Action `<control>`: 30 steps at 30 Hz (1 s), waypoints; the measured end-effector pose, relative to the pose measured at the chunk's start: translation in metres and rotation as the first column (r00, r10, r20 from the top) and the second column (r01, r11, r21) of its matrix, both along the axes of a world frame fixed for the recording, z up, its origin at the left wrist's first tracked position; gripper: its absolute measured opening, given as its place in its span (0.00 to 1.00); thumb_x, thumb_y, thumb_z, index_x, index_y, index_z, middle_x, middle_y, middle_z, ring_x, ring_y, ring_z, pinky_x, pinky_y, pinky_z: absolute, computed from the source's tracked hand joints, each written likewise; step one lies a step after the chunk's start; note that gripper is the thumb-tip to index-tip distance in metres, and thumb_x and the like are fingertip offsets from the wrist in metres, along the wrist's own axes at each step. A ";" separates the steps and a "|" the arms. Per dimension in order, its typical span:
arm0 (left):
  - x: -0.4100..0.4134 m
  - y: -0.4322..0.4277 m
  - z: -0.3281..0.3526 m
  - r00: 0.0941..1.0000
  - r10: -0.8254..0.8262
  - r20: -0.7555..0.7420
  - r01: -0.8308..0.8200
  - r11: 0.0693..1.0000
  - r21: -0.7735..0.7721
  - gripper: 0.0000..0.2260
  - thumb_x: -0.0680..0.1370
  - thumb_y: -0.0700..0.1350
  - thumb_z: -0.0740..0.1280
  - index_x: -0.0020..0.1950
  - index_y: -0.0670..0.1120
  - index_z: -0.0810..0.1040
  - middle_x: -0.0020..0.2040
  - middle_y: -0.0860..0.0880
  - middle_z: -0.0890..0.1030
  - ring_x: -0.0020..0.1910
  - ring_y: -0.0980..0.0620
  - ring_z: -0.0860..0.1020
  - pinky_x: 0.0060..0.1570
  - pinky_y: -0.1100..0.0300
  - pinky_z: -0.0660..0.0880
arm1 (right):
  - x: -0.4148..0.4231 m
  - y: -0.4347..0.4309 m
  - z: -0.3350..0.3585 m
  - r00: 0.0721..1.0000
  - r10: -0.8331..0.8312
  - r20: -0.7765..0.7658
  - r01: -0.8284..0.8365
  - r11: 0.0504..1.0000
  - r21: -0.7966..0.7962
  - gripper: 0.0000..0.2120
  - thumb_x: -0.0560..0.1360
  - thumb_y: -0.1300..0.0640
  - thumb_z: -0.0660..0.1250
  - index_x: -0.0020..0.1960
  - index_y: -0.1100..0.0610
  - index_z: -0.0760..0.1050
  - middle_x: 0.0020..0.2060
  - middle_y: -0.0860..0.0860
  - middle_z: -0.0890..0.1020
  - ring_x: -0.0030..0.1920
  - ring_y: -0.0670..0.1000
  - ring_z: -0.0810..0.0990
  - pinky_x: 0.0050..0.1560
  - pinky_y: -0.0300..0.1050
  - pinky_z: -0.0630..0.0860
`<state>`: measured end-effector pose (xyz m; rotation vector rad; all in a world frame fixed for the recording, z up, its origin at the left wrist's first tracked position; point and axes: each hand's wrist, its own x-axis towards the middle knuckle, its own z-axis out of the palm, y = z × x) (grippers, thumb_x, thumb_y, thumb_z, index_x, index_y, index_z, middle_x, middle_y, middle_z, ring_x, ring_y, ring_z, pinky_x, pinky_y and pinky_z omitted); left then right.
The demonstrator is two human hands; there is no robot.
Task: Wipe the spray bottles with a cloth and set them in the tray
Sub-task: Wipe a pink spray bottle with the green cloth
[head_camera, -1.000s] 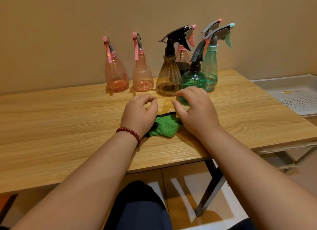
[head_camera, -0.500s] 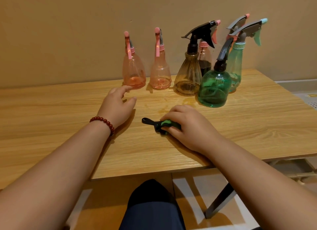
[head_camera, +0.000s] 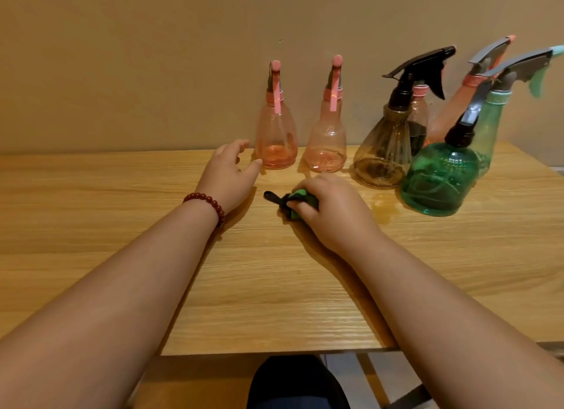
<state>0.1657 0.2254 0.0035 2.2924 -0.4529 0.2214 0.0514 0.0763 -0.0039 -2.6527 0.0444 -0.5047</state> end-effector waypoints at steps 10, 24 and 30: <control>0.046 -0.041 -0.002 0.971 -0.024 -0.236 -0.014 0.987 -0.161 0.47 0.69 0.60 0.74 0.79 0.51 0.49 0.78 0.48 0.57 0.74 0.47 0.63 0.69 0.45 0.67 | 0.004 -0.002 -0.011 0.999 0.038 -0.028 -0.038 0.999 0.008 0.13 0.76 0.46 0.66 0.56 0.51 0.79 0.50 0.48 0.77 0.55 0.50 0.71 0.55 0.49 0.71; 0.044 -0.042 -0.005 0.990 -0.060 -0.129 0.027 0.970 -0.240 0.36 0.73 0.52 0.73 0.76 0.52 0.59 0.72 0.52 0.69 0.68 0.52 0.70 0.59 0.62 0.66 | 0.008 -0.007 -0.013 0.998 0.050 -0.030 -0.048 0.998 0.045 0.12 0.75 0.45 0.67 0.55 0.51 0.79 0.48 0.47 0.76 0.53 0.49 0.71 0.52 0.45 0.70; 0.019 -0.017 0.004 0.981 -0.132 -0.145 0.084 0.951 -0.297 0.35 0.72 0.51 0.74 0.75 0.53 0.61 0.68 0.54 0.72 0.65 0.55 0.71 0.57 0.62 0.71 | 0.003 -0.006 -0.010 0.995 0.067 -0.068 -0.061 0.995 0.078 0.20 0.71 0.39 0.69 0.59 0.47 0.77 0.53 0.45 0.76 0.57 0.48 0.70 0.58 0.46 0.69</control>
